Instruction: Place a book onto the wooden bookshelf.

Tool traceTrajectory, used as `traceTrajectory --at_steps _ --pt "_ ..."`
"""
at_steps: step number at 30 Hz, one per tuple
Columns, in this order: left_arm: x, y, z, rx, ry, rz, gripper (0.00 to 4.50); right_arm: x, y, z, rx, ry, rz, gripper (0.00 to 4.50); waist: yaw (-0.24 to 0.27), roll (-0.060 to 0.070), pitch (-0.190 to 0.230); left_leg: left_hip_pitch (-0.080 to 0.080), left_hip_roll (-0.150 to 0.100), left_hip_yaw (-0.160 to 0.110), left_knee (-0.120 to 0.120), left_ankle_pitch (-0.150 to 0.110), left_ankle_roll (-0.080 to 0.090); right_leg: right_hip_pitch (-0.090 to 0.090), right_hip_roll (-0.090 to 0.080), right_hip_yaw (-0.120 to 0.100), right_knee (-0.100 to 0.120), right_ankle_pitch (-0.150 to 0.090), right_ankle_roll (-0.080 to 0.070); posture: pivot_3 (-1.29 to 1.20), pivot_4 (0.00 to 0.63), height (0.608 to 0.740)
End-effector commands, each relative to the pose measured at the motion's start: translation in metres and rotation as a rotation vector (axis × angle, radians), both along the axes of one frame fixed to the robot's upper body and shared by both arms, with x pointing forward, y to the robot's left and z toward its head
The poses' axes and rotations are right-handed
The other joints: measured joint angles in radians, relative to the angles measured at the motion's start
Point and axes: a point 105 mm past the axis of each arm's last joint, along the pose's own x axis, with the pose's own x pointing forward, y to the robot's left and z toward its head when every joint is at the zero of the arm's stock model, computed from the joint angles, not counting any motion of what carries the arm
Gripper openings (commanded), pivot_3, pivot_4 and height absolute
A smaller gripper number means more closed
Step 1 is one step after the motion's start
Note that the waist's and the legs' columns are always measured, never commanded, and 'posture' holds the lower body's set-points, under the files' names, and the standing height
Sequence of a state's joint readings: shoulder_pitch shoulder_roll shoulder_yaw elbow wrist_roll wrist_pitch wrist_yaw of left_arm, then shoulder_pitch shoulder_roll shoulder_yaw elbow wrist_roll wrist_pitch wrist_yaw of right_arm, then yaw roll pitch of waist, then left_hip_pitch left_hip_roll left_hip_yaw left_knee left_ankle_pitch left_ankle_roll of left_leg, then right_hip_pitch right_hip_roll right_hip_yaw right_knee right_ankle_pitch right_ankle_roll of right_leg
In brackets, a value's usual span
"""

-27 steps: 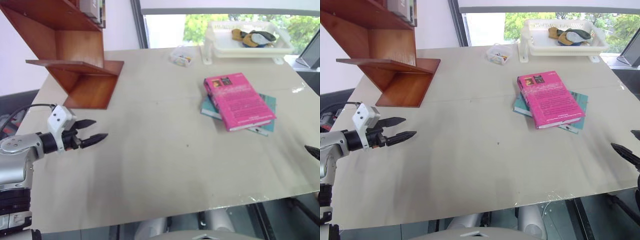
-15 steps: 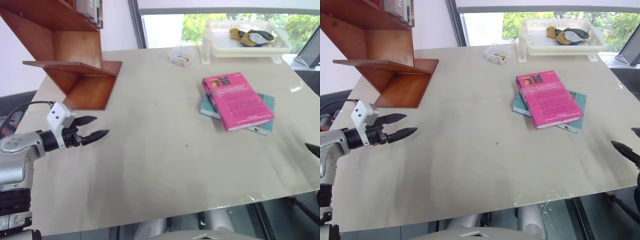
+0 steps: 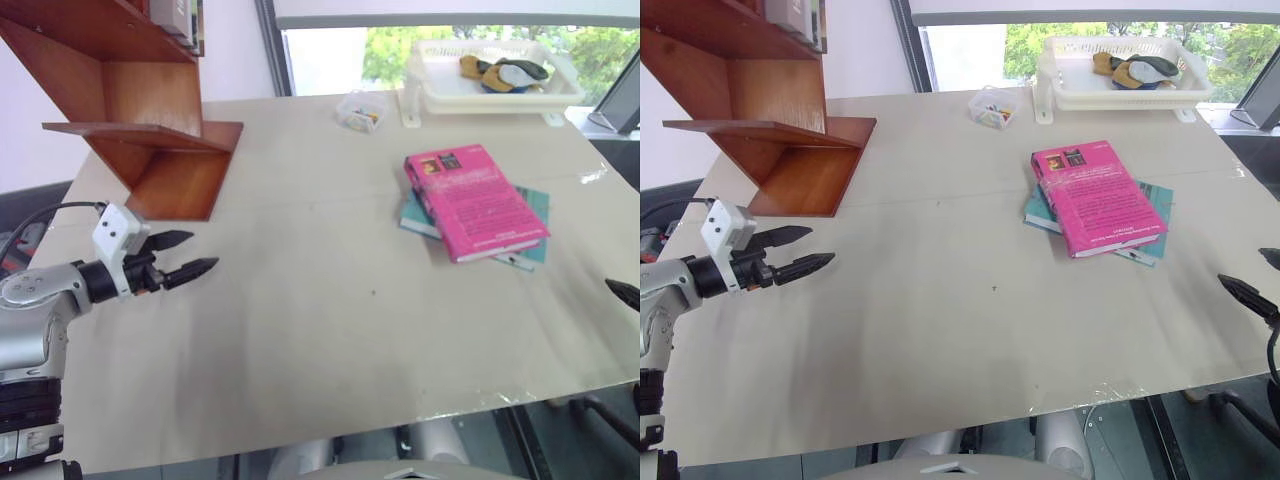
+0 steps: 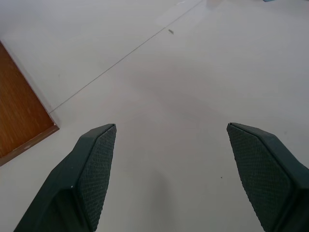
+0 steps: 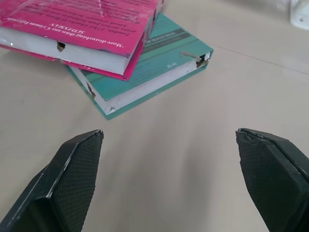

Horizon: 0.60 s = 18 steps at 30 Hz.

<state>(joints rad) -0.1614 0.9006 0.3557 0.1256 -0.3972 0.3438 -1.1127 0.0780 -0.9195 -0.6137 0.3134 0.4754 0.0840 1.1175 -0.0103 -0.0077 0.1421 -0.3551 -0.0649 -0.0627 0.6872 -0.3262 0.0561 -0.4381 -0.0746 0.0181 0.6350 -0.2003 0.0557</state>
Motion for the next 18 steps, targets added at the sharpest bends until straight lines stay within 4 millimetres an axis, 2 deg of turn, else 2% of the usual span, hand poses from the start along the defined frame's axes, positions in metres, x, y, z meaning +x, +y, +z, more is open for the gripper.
traceTrajectory --at_steps 1,5,10,14,18 --pt "0.001 -0.006 0.022 0.014 -0.091 -0.033 3.87 0.011 -0.003 0.013 -0.043 -0.071 -0.044 4.50 0.000 0.000 0.000 0.000 0.000 0.000 0.000 0.000 0.000 0.000 0.000 0.000 0.000 0.000 0.000 0.00 0.150 0.740" --pt "0.001 -0.009 0.028 0.001 -0.113 -0.058 3.87 0.035 -0.008 0.023 -0.030 -0.168 -0.176 4.50 -0.002 0.000 0.000 0.000 0.000 0.000 0.000 0.000 0.000 0.000 0.000 0.000 0.000 0.000 0.000 0.00 0.150 0.740" --pt "0.002 -0.015 0.045 -0.047 -0.152 -0.103 3.87 0.068 -0.008 0.041 0.130 -0.306 -0.359 4.50 -0.003 0.001 0.000 0.000 0.000 0.000 0.000 0.000 -0.001 -0.001 0.000 0.000 0.000 0.000 0.000 0.00 0.150 0.740" --pt "-0.006 -0.018 0.064 -0.073 -0.130 -0.195 3.87 0.089 0.007 0.043 0.290 -0.310 -0.406 4.50 -0.004 0.001 0.000 -0.002 0.000 0.000 -0.001 0.000 -0.001 -0.002 0.000 0.000 0.000 0.000 0.000 0.00 0.150 0.740" --pt "-0.017 -0.023 0.085 -0.101 -0.114 -0.295 3.87 0.107 0.004 0.036 0.377 -0.252 -0.506 4.50 -0.004 0.002 0.001 -0.008 -0.001 0.000 -0.001 0.001 -0.001 -0.008 0.000 -0.002 0.001 0.000 0.000 0.00 0.150 0.740"
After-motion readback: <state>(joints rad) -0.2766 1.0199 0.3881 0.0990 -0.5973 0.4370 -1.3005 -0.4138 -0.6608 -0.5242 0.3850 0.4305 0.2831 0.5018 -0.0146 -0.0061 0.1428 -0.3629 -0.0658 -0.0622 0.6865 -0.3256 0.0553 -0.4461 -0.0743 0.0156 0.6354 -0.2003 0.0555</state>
